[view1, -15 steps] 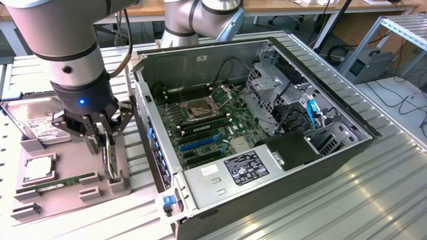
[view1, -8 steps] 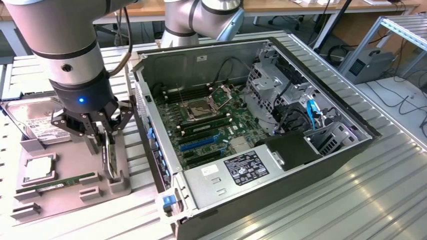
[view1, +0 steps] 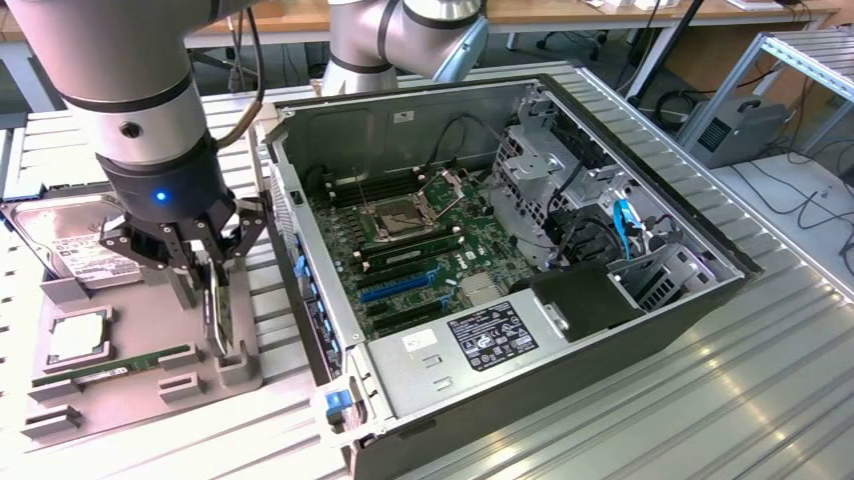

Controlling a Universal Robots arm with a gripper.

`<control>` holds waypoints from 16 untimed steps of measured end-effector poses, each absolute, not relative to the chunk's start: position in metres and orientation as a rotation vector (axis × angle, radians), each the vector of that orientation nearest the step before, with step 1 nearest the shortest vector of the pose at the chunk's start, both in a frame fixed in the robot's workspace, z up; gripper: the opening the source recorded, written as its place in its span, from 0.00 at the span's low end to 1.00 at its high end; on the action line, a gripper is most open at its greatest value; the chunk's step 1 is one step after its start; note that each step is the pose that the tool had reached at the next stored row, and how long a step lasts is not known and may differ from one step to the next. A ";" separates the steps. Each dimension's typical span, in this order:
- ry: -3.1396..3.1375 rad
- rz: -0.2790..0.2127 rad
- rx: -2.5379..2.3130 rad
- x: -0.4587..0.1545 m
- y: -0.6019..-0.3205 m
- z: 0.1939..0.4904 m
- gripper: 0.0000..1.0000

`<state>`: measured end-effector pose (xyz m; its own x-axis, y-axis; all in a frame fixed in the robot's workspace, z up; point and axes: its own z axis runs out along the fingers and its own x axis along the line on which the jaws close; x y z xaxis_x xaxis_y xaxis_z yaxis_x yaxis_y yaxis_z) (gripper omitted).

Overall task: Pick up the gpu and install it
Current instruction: 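Pick up the gpu and move the gpu toward the slot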

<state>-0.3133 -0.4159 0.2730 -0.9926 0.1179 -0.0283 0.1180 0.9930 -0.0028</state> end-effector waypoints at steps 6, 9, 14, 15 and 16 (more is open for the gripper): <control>3.108 -0.007 0.184 -0.313 -0.416 0.276 0.27; 3.108 -0.007 0.184 -0.313 -0.416 0.278 0.27; 3.108 -0.007 0.184 -0.313 -0.416 0.282 0.27; 3.108 -0.007 0.184 -0.313 -0.416 0.282 0.27; 3.108 -0.007 0.184 -0.313 -0.416 0.283 0.27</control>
<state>-0.3133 -0.4159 0.2826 -0.9926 0.1179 -0.0283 0.1180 0.9930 -0.0028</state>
